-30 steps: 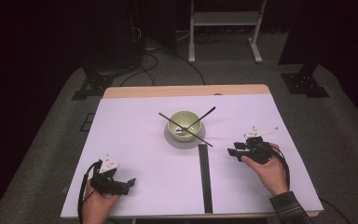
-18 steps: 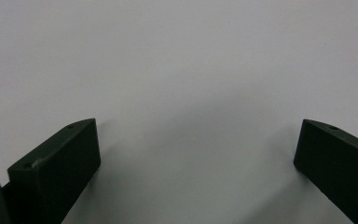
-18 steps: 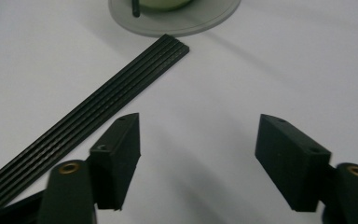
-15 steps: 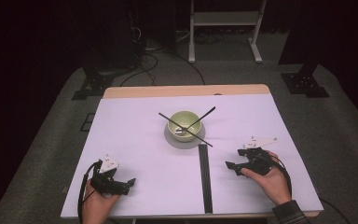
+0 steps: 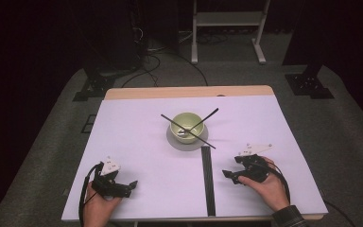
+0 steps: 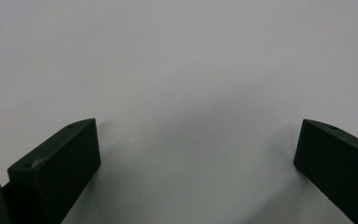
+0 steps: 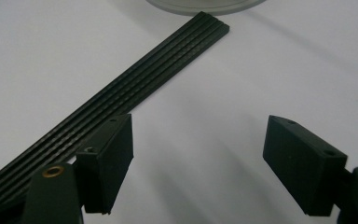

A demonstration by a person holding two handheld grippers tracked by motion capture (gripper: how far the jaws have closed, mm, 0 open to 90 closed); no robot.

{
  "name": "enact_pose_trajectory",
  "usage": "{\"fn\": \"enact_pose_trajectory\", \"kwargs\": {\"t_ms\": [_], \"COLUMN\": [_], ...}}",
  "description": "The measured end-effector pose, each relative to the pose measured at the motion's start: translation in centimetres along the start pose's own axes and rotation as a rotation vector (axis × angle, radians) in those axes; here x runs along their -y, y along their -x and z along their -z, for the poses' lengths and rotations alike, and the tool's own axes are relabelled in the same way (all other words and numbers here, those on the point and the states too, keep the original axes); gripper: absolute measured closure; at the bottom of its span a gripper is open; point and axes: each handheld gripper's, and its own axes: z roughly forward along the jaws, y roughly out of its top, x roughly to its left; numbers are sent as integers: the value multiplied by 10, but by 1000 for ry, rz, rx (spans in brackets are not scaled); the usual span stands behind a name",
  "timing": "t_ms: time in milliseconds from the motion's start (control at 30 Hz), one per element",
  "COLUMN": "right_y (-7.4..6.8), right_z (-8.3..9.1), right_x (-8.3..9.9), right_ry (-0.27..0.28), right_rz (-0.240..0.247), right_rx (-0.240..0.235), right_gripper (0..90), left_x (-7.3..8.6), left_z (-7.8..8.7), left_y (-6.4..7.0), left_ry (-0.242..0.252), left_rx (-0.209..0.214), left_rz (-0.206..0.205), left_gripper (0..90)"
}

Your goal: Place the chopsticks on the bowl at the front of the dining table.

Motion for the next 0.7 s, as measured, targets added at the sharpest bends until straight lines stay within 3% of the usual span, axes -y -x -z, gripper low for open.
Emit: {"fn": "enact_pose_trajectory", "kwargs": {"t_ms": [300, 700], "right_y": [-11, -23], "right_z": [-15, -27], "right_x": [-4, -8], "right_ry": [-14, -29], "right_rz": [9, 32], "right_rx": [-46, -72], "right_gripper": [229, 229], "left_x": [0, 0], "left_z": [0, 0], "left_y": [0, 0], "left_ry": [0, 0], "left_rx": [0, 0], "left_rz": [0, 0], "left_gripper": [0, 0]}}
